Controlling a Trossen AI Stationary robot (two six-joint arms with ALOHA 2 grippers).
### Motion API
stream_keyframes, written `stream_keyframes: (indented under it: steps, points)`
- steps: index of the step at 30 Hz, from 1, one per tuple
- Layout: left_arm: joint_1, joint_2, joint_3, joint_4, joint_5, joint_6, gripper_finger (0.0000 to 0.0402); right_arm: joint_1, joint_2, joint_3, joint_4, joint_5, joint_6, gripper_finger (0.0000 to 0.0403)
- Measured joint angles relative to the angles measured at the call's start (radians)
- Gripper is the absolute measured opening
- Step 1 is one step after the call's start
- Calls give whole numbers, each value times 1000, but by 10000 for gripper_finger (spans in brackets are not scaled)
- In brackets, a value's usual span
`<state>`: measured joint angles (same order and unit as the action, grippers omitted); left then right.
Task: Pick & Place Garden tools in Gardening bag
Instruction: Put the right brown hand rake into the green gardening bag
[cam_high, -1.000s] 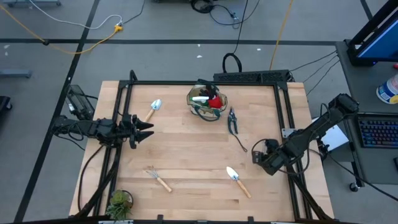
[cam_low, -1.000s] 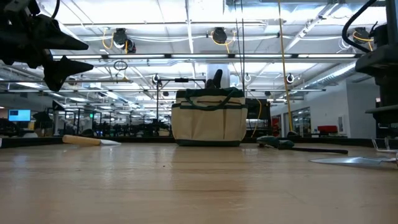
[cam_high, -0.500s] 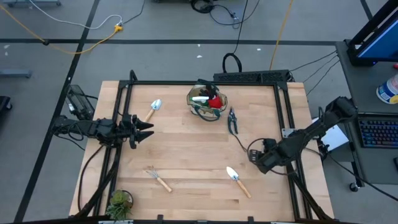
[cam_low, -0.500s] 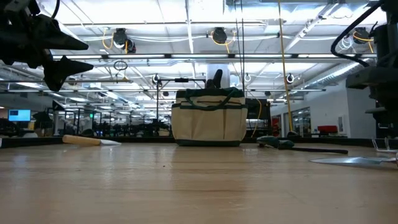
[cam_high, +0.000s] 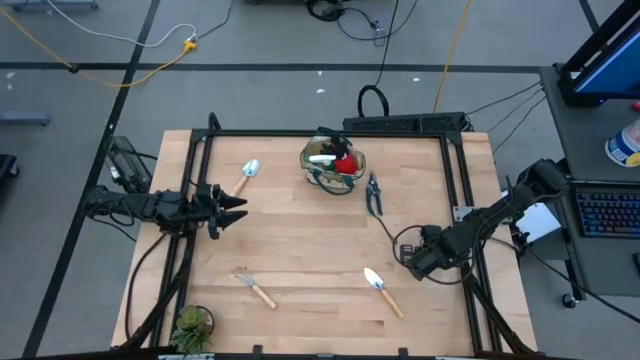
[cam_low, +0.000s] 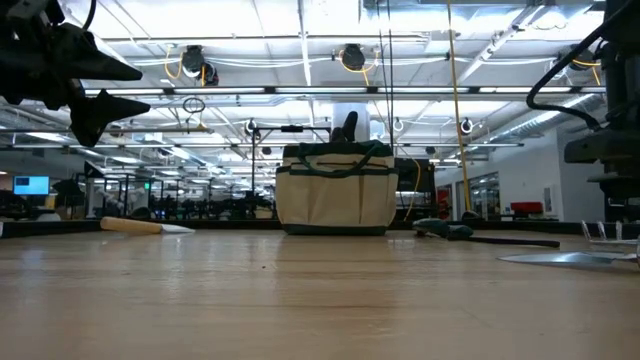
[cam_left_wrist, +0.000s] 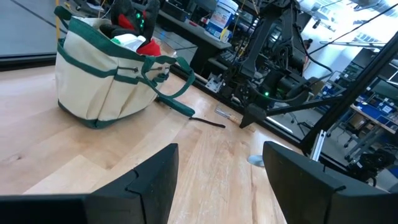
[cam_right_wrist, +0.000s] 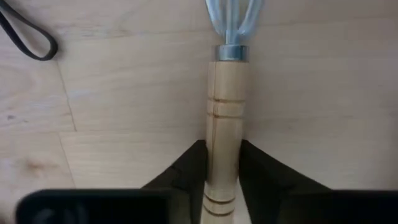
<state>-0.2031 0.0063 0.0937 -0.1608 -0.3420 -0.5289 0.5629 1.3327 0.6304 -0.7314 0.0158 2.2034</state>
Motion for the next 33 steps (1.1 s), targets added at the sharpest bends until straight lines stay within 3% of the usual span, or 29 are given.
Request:
stream_keyframes:
  steps: [12, 24, 33]
  points:
    - [0, 0, 0, 1, -1, -44, 241, 0, -26, -5, 85, 22, -87, 58]
    - [0, 0, 0, 89, 1, -133, 241, -3, -121, -3, 339, 327, -352, 58]
    - [0, 0, 0, 245, 1, -223, 241, -91, -126, -3, 563, 423, -698, 58]
